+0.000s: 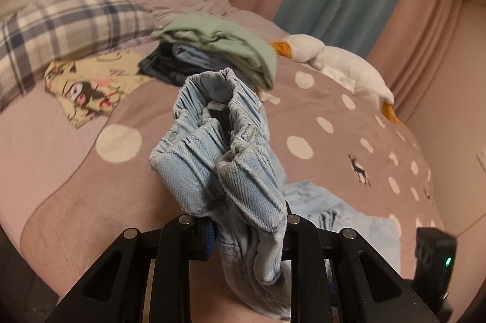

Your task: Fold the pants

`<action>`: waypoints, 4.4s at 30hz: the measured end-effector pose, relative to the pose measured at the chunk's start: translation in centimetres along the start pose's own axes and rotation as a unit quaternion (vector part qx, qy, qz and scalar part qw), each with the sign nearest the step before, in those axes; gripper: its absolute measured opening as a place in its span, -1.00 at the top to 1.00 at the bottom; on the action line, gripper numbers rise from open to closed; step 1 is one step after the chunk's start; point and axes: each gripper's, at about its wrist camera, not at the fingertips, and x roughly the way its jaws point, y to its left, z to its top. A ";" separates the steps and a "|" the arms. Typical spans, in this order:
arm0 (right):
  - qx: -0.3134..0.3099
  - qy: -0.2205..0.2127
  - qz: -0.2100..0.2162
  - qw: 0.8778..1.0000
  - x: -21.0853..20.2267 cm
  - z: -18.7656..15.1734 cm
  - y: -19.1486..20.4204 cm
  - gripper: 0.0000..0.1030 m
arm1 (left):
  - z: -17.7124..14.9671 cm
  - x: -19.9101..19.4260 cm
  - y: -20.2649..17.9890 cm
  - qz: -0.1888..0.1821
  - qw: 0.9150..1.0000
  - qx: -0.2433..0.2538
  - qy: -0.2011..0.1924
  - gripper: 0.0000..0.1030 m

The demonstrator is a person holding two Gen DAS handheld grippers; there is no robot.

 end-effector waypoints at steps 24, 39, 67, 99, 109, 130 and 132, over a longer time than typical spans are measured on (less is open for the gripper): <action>0.370 -0.144 0.255 0.882 -3.0 -4.2 -12.0 -0.22 | -3.9 4.1 -11.5 -0.063 0.985 0.151 0.062 0.56; 0.431 -0.171 0.334 0.821 -5.3 -5.3 -12.9 -0.57 | -7.9 6.4 -14.0 -0.103 0.958 0.210 0.164 -0.56; 0.218 -0.175 0.046 0.959 -10.4 -3.6 -9.6 0.42 | -7.4 1.7 -1.8 -0.074 0.982 0.028 0.172 -0.57; 0.070 -0.172 -0.045 0.982 -12.2 -5.9 -7.9 0.63 | -1.4 12.0 -13.7 -0.104 0.970 0.138 0.169 0.34; -0.048 -0.068 -0.062 0.995 -2.5 -4.5 -3.0 0.87 | -2.4 18.0 -13.6 -0.077 0.958 0.160 0.227 0.82; 0.079 -0.197 -0.200 0.957 -14.2 -4.1 -14.1 0.67 | -8.3 8.3 -12.7 -0.107 0.953 0.185 0.215 0.84; 0.111 -0.163 -0.205 0.959 -12.4 -4.6 -15.7 0.65 | -10.0 8.5 -12.2 -0.094 0.951 0.184 0.230 0.84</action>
